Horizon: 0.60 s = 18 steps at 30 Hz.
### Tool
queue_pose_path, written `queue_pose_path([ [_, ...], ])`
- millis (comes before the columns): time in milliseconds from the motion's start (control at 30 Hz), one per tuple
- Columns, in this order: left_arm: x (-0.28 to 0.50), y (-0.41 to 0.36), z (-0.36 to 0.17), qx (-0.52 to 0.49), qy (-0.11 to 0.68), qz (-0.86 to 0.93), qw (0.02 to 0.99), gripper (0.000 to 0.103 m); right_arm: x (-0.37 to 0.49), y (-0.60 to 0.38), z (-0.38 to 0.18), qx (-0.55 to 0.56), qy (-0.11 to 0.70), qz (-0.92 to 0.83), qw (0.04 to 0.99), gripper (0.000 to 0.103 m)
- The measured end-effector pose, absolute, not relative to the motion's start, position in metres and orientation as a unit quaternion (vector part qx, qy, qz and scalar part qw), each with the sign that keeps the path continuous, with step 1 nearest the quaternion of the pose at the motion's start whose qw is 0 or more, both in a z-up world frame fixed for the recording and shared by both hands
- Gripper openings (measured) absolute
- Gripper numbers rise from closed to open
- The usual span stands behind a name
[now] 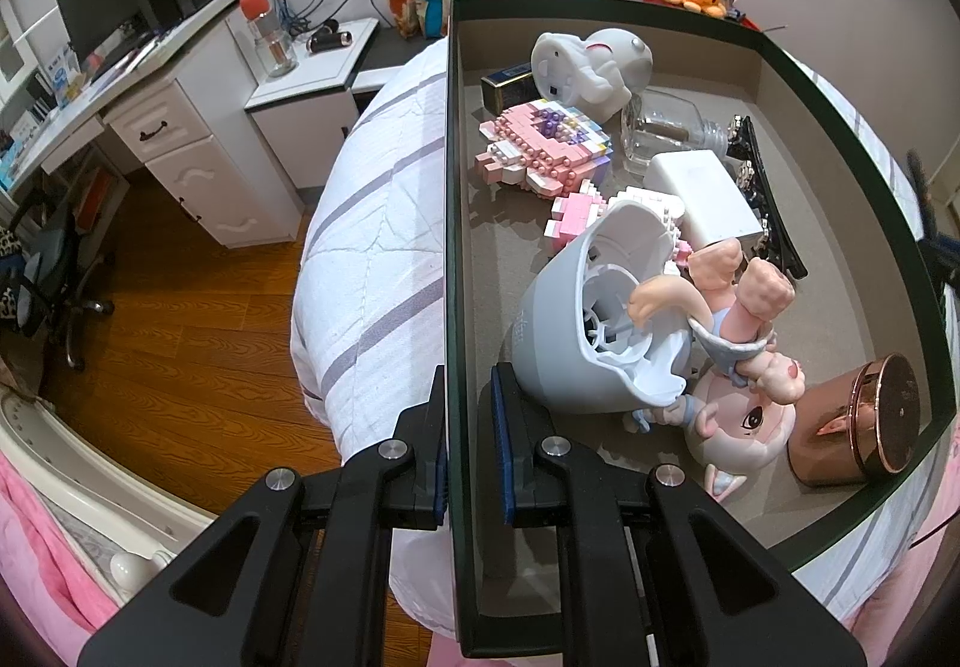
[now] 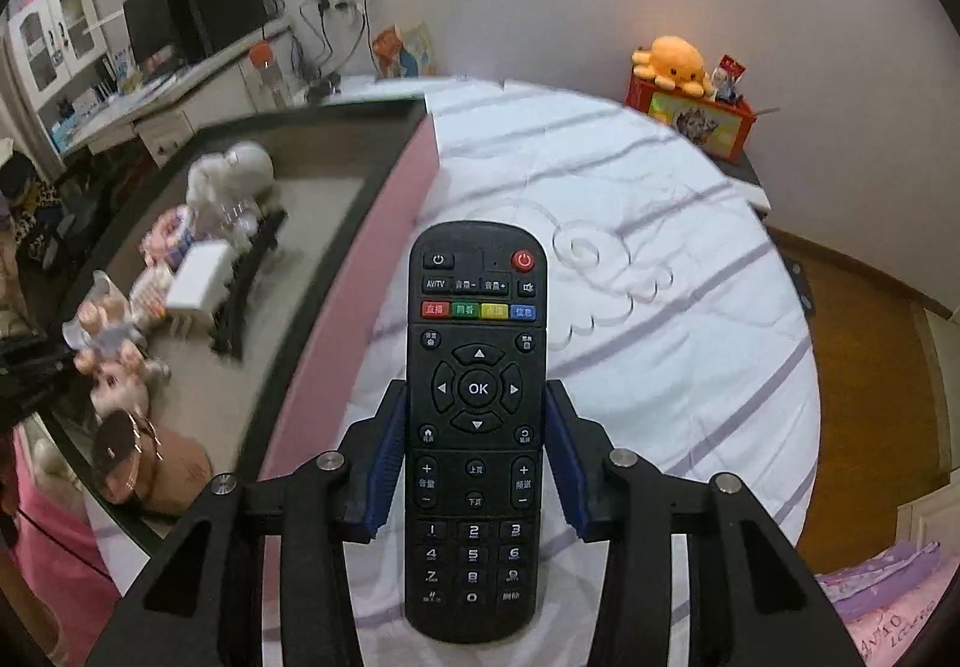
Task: Organize rigid objects
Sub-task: 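Carry the remote into the box and release it beside the hair clip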
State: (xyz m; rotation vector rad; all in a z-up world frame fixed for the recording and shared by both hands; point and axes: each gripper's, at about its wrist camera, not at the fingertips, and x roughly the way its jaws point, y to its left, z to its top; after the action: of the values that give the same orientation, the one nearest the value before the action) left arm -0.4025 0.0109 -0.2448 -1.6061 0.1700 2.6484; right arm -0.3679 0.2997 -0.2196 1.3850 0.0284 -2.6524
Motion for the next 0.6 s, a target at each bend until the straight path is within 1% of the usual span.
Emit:
queue_pose_path([
  [167, -0.402, 0.011, -0.245, -0.517, 0.055, 0.854, 0.020, 0.010, -0.367, 0.292, -0.200, 0.432, 0.004, -0.898, 0.078, 0.044],
  [300, -0.403, 0.011, -0.245, -0.517, 0.056, 0.854, 0.020, 0.010, -0.368, 0.285, -0.171, 0.392, 0.000, -0.916, 0.083, 0.044],
  [433, -0.403, 0.012, -0.245, -0.517, 0.056, 0.854, 0.020, 0.010, -0.367, 0.263, -0.140, 0.351, 0.002, -0.930, 0.111, 0.044],
  [600, -0.402, 0.012, -0.245, -0.517, 0.055, 0.854, 0.020, 0.010, -0.380, 0.225, -0.140, 0.364, 0.023, -0.920, 0.147, 0.044],
])
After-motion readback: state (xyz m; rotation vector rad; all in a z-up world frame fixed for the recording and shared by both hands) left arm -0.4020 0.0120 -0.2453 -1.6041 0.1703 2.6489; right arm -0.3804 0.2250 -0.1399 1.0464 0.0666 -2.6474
